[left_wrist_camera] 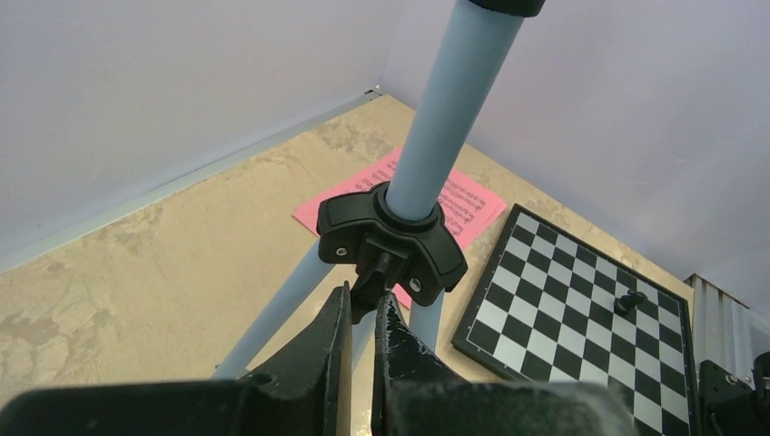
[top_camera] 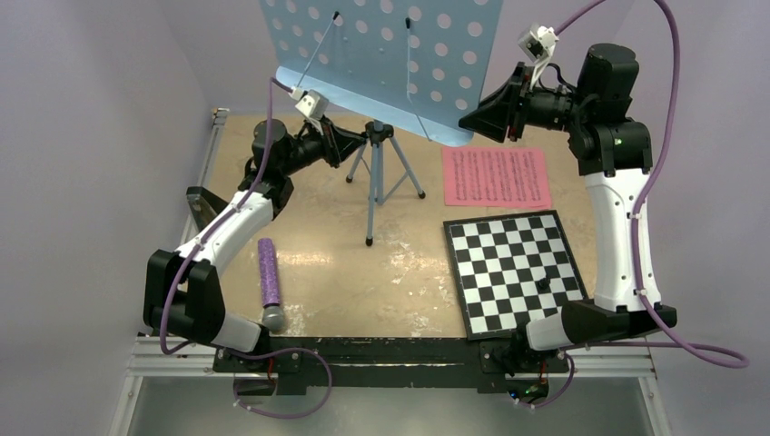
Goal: Pack up the instrument practice props
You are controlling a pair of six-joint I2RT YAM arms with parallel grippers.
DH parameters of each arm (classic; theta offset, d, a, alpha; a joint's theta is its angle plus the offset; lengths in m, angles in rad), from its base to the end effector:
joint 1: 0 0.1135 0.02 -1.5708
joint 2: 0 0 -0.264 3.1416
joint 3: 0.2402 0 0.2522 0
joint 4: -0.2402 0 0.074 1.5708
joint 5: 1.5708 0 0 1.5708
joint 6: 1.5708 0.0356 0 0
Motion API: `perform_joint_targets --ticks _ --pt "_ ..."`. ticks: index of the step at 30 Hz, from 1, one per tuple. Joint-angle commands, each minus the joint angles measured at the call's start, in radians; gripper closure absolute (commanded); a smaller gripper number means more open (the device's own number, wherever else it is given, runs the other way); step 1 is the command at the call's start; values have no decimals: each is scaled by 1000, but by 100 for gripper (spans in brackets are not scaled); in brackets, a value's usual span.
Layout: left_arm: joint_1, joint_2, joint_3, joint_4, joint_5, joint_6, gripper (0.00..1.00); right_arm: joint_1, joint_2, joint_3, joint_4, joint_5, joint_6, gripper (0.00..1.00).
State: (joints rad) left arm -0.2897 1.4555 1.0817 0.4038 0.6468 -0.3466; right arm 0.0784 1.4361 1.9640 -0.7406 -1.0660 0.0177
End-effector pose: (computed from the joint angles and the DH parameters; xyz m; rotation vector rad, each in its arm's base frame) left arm 0.3216 -0.1182 0.3452 0.4896 1.5599 -0.9901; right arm 0.2519 0.0510 0.5311 -0.8130 1.5820 1.0086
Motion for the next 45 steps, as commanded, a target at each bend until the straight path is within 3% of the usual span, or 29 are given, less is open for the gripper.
perform_joint_targets --ticks 1,8,14,16,18,20,25,31,38,45 --pt "-17 -58 -38 37 139 -321 100 -7 -24 -17 4 29 -13 68" --pt "-17 -65 -80 146 207 -370 100 -7 -39 -31 -37 38 -62 68" --pt "-16 -69 -95 102 176 -372 100 -6 -43 -28 -43 44 -66 68" --pt "-16 -80 -101 93 174 -322 86 -7 -45 -25 -45 44 -68 68" --pt "-14 -99 -97 54 208 -188 59 -8 -47 -25 -45 44 -69 68" --pt "-13 -124 -69 -89 222 15 46 -6 -48 -26 -45 42 -70 68" --pt "-14 -220 -76 -277 148 694 42 -7 -41 -22 -34 28 -64 68" --pt "-17 -244 -117 -181 92 1272 39 -7 -34 -29 1 6 -34 68" --pt "-22 -177 -148 -17 140 1664 36 -7 -35 -30 18 -5 -25 69" --pt "-38 -114 -108 -13 182 1740 36 -7 -41 -33 28 -18 2 68"
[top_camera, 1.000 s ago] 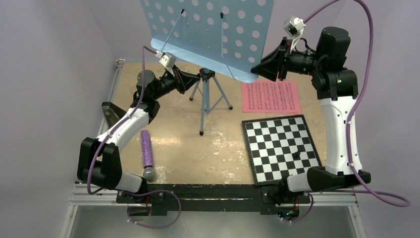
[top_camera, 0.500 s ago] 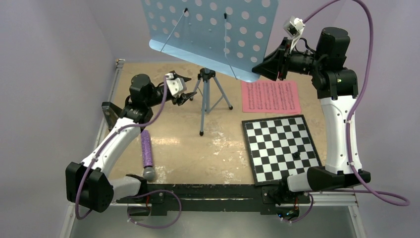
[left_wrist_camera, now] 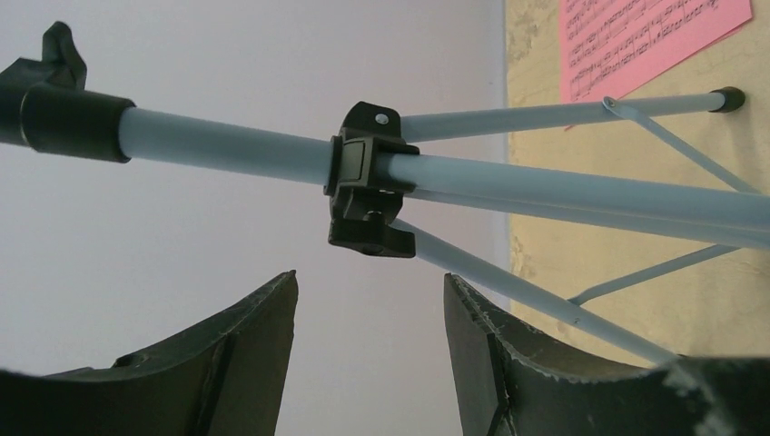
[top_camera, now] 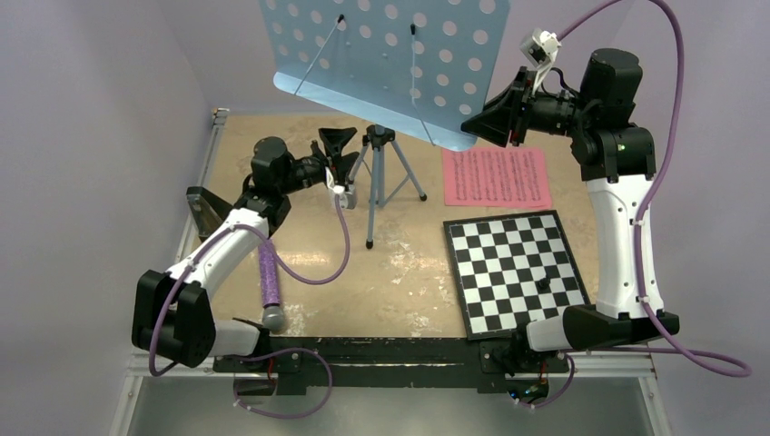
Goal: Pack up the instrument practice props
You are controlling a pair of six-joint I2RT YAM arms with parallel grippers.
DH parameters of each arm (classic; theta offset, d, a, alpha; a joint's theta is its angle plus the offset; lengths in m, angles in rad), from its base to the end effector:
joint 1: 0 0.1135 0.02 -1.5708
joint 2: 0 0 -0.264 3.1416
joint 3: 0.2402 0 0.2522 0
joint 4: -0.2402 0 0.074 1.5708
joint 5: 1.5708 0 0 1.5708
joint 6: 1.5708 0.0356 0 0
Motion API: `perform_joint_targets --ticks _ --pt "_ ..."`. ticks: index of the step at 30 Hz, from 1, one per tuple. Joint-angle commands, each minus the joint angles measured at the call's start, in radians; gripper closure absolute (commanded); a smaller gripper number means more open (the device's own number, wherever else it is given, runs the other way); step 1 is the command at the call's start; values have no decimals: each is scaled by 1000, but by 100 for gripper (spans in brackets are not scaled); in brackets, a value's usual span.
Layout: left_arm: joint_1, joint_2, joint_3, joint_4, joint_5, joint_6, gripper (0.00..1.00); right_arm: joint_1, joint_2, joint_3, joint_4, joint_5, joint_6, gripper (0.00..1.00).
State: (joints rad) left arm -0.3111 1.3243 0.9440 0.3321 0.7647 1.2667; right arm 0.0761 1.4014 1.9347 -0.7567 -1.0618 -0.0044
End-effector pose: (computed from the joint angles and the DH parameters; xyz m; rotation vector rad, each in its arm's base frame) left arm 0.2827 -0.1168 0.3295 1.4699 0.6493 0.1217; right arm 0.2419 0.0496 0.5297 -0.8205 1.5817 0.9928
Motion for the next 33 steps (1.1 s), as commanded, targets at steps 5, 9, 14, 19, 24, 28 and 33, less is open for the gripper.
perform_joint_targets --ticks 5,9,14,19,24,28,33 --pt "-33 39 45 41 66 143 36 -5 -6 0 39 -28 20 69" --pt "-44 59 53 51 56 152 37 -4 -2 1 39 -30 21 69" --pt "-54 77 53 81 36 164 39 -5 -3 -2 39 -30 25 69" --pt "-56 81 63 71 28 168 45 -5 -4 -6 37 -29 23 69" --pt "-58 93 89 26 20 190 53 -5 5 3 39 -29 28 69" --pt "-60 101 91 28 12 200 53 -5 11 12 40 -29 30 69" --pt "-60 104 96 23 9 202 56 -5 12 9 38 -27 29 69"
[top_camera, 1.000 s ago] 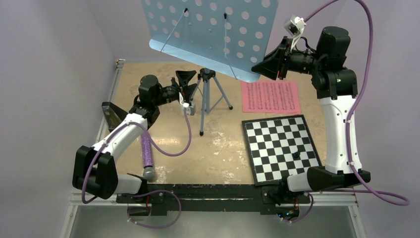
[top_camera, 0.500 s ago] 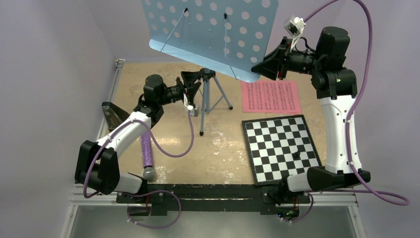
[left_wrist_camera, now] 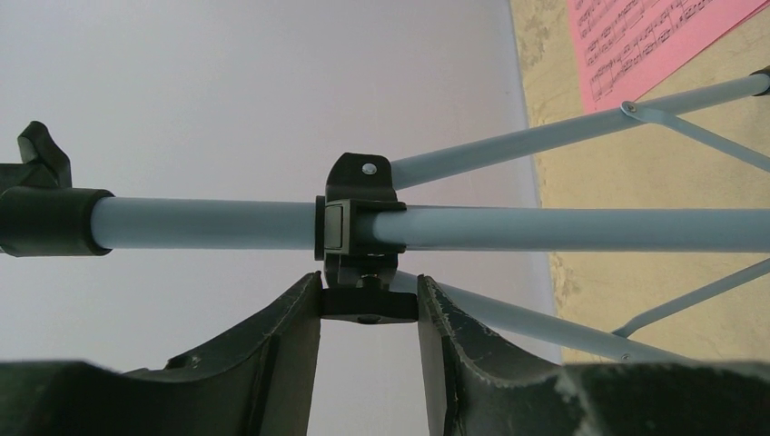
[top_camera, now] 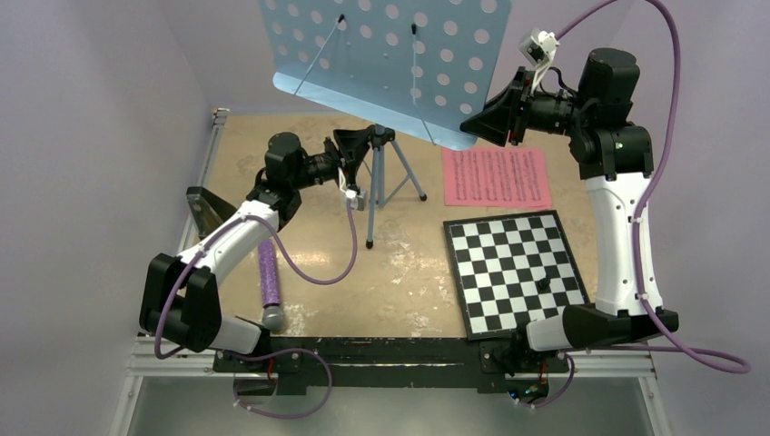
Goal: Pack up the instrument practice props
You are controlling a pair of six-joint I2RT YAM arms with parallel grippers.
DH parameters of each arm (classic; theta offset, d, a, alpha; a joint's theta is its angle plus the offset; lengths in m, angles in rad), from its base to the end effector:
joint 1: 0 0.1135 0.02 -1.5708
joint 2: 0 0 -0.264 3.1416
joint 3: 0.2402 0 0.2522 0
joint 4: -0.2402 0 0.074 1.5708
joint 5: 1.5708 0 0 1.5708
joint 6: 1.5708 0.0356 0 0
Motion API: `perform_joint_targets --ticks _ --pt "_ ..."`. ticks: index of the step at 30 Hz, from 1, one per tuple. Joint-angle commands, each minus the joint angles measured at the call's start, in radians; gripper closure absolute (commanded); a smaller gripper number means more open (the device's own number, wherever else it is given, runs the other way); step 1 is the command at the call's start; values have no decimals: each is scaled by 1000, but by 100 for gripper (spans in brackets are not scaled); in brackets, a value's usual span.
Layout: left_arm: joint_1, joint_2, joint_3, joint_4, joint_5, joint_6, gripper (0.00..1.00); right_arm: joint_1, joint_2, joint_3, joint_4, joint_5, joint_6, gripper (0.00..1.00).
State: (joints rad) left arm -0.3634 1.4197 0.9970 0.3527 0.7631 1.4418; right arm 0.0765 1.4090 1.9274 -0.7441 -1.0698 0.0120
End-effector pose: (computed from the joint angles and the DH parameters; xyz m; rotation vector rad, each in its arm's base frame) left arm 0.2976 -0.1395 0.3217 1.5476 0.4962 0.2046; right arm 0.2462 0.0502 0.5272 -0.8138 1.5896 1.0129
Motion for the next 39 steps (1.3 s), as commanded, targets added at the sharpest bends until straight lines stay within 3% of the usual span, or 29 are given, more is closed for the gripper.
perform_joint_targets --ticks 1,6,12,24,28,29,33,39 --pt "-8 8 44 -5 10 27 57 -6 5 13 25 -19 12 69" --pt "-8 2 99 -115 7 -21 78 -6 8 16 24 -18 10 68" --pt "-8 -13 143 -125 1 -319 100 -5 10 18 22 -18 9 69" --pt "6 -24 184 -157 78 -911 100 -5 20 21 23 -22 9 69" --pt "7 -17 183 -159 108 -1008 100 -6 19 20 24 -22 9 69" --pt "7 -18 177 -157 105 -1010 98 -5 18 18 25 -22 9 68" --pt "8 -49 130 -93 25 -1014 63 -5 14 13 22 -22 6 69" --pt "18 -85 97 -77 -76 -1026 55 -4 16 13 28 -21 13 68"
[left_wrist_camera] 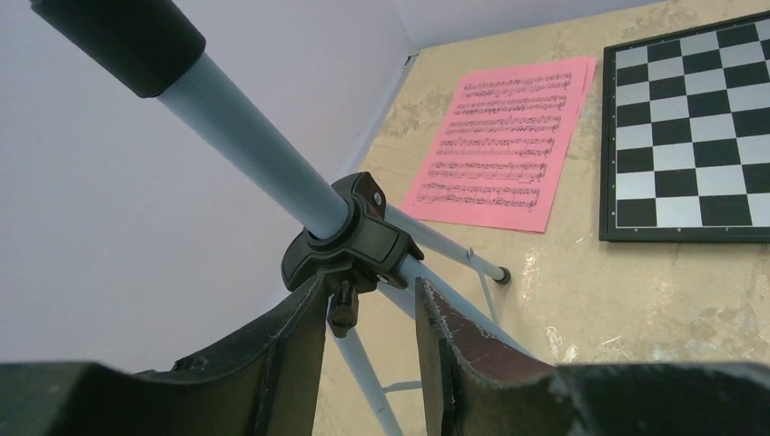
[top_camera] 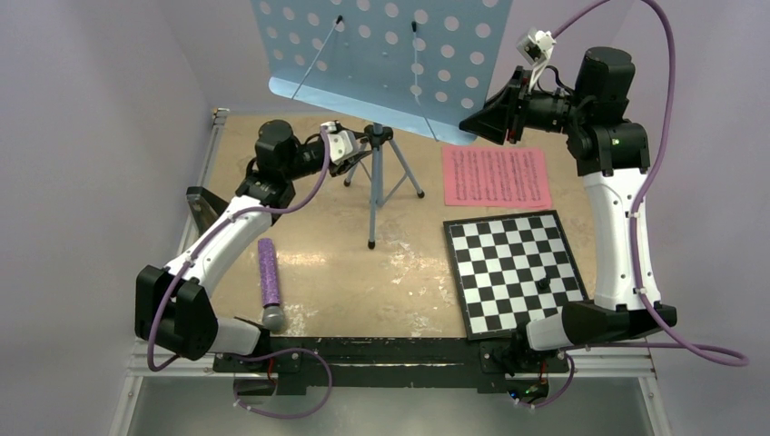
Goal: Pack up the instrument practice props
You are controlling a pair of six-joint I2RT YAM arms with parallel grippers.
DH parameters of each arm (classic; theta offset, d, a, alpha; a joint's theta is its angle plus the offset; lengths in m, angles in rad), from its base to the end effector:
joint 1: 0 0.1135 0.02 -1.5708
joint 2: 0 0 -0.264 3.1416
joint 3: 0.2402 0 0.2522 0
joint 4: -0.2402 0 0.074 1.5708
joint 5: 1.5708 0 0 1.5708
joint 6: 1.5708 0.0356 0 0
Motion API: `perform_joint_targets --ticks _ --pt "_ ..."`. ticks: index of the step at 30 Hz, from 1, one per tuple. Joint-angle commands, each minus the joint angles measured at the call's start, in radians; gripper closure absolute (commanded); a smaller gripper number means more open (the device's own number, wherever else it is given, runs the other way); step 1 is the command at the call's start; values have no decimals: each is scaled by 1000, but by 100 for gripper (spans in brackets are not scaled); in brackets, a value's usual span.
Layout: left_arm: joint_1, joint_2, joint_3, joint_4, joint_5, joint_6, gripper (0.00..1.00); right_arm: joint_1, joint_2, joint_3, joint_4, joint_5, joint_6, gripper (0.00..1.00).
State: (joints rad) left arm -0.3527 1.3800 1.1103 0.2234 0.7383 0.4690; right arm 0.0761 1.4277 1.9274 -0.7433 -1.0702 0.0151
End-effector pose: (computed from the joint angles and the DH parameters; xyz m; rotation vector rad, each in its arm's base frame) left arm 0.2941 -0.1338 0.3606 1.1274 1.1751 -0.5052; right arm 0.2539 0.0507 0.5229 -0.8054 1.6072 1.0240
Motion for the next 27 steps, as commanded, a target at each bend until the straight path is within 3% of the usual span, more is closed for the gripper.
perform_joint_targets --ticks 1,12,19,24,27 --pt "10 -49 -20 54 -57 -69 55 -5 0 19 29 -20 15 68" --pt "14 -25 -51 116 -104 -312 61 -5 23 65 10 -13 23 68" --pt "14 32 -26 147 -105 -455 77 0 41 115 -54 8 -10 67" --pt "25 49 -35 173 -74 -679 98 6 35 117 -69 18 -10 67" --pt "27 46 -73 214 -46 -795 100 7 30 108 -70 19 -39 67"
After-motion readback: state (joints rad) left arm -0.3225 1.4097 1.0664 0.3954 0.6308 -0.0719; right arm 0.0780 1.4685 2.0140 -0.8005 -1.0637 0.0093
